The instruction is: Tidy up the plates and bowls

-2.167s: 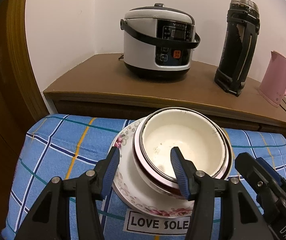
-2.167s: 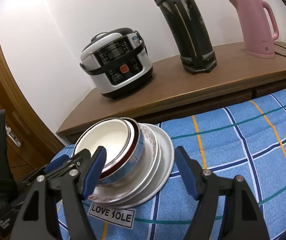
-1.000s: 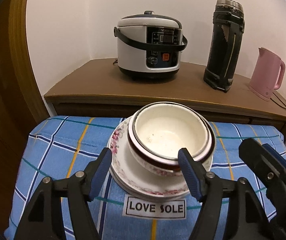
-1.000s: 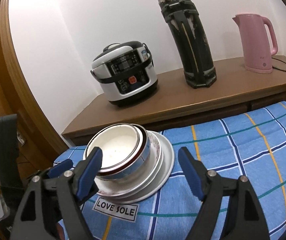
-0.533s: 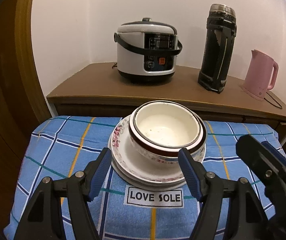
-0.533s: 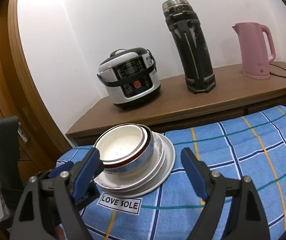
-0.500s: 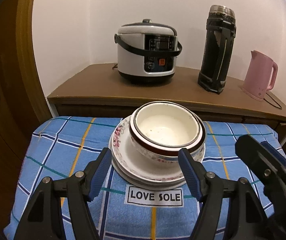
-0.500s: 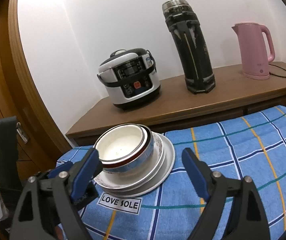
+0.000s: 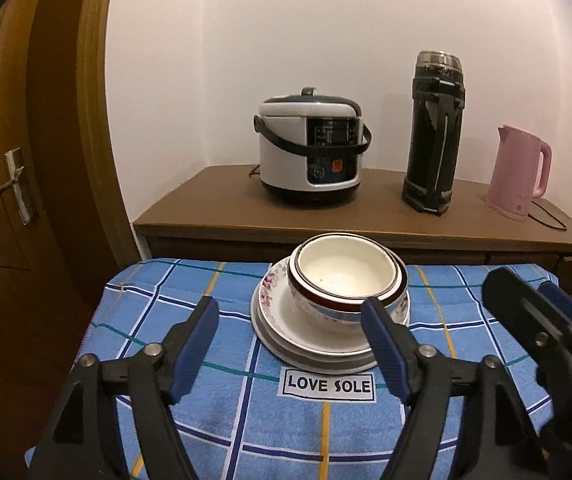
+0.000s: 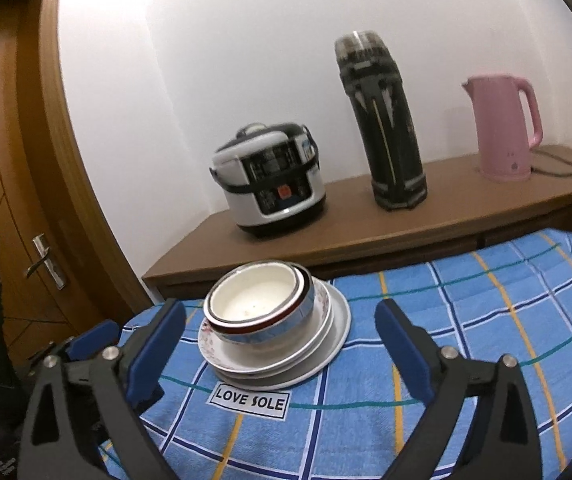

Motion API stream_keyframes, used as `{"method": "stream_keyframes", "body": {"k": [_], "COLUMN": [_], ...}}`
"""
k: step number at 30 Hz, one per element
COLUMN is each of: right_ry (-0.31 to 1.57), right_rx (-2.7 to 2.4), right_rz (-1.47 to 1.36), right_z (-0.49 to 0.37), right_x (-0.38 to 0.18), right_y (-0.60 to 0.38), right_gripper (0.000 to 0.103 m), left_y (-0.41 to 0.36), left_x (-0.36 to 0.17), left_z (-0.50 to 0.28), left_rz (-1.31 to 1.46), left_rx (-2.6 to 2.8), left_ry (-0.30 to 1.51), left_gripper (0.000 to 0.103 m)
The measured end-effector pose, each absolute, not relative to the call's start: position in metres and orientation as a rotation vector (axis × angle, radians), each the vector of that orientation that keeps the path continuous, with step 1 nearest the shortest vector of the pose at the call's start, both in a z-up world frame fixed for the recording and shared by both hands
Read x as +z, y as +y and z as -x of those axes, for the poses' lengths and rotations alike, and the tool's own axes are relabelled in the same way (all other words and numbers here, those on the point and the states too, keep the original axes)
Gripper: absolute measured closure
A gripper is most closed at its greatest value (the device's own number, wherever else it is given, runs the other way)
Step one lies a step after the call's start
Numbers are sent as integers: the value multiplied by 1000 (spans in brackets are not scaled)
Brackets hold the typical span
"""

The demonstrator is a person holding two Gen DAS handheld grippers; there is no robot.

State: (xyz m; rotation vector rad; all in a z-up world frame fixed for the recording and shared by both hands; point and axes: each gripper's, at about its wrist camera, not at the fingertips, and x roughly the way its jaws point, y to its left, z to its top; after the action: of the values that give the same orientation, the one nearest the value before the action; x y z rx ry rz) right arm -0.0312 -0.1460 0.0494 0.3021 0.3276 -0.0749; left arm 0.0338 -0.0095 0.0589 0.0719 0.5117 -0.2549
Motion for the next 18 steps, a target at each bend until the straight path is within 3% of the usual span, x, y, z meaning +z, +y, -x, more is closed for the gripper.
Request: {"method": "stream_keyframes", "body": {"k": [18], "right_ry": [233], "right_rx": [-80], "right_rz": [-279], "right_z": [69], "right_x": [72], "right_y": [-131], "right_gripper": [0], "left_y": [0], "left_x": [78], "left_z": [-4], "left_rz": [-60], "left_rx": [-252], "left_ry": [437], "left_gripper": [19]}}
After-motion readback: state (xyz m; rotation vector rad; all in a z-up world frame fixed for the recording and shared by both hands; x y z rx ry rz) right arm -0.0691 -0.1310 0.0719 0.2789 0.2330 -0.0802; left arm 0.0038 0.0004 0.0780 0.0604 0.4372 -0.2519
